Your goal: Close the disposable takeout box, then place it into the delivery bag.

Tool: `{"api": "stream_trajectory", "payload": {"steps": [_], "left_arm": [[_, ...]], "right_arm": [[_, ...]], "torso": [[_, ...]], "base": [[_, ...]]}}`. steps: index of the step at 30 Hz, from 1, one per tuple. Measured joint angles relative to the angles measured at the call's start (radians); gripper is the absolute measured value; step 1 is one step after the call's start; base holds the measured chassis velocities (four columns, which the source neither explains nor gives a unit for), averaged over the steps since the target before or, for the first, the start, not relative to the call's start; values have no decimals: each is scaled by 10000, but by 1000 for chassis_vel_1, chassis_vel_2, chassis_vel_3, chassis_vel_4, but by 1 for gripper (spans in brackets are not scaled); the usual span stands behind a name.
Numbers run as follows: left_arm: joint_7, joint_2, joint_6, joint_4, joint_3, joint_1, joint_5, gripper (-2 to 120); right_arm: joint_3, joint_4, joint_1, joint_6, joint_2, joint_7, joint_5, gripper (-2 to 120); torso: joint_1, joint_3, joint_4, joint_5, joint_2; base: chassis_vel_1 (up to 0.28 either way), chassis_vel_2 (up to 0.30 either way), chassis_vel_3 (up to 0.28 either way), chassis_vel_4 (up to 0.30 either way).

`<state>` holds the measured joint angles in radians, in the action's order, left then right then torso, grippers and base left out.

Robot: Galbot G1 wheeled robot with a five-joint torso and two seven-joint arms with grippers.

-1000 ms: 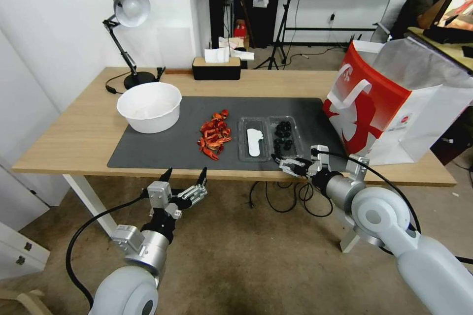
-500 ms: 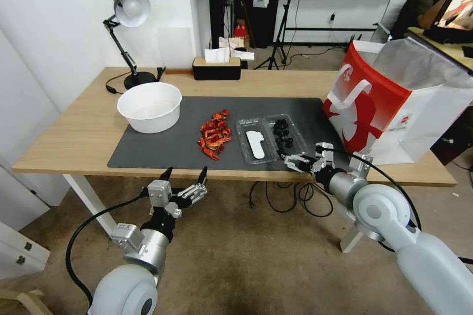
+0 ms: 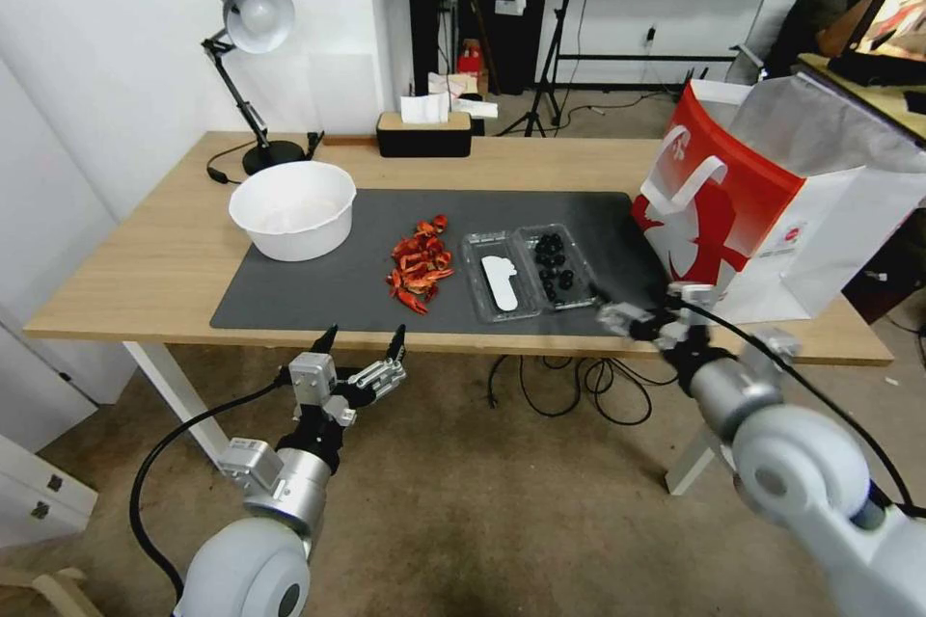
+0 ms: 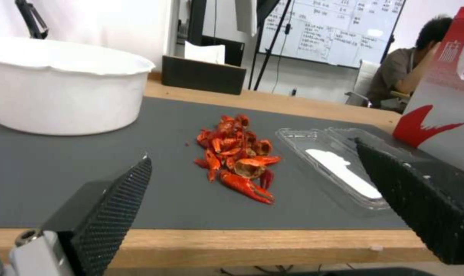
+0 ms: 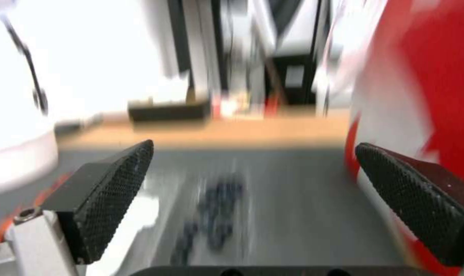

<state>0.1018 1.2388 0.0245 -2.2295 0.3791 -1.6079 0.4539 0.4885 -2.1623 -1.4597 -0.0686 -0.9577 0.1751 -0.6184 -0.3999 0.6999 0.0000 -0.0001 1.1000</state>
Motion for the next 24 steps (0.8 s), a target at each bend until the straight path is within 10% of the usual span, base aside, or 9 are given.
{"api": "stream_trajectory", "payload": {"steps": [12,24], "left_arm": [[-673,-20,-987,849,173,-47,-1423,100],[-821,82,-1862,1740,334,-219,-2852,100]], "right_arm": [[845,1787,-2444,-4282,-2107,-1467,1248,100],[581,2766,-2612,-4102,-2218,-1988,853,100]], "torso": [[1,-1,-2,1,1],[1,1,1,-1,1]], "base": [[0,0,0,0],[0,0,0,0]]}}
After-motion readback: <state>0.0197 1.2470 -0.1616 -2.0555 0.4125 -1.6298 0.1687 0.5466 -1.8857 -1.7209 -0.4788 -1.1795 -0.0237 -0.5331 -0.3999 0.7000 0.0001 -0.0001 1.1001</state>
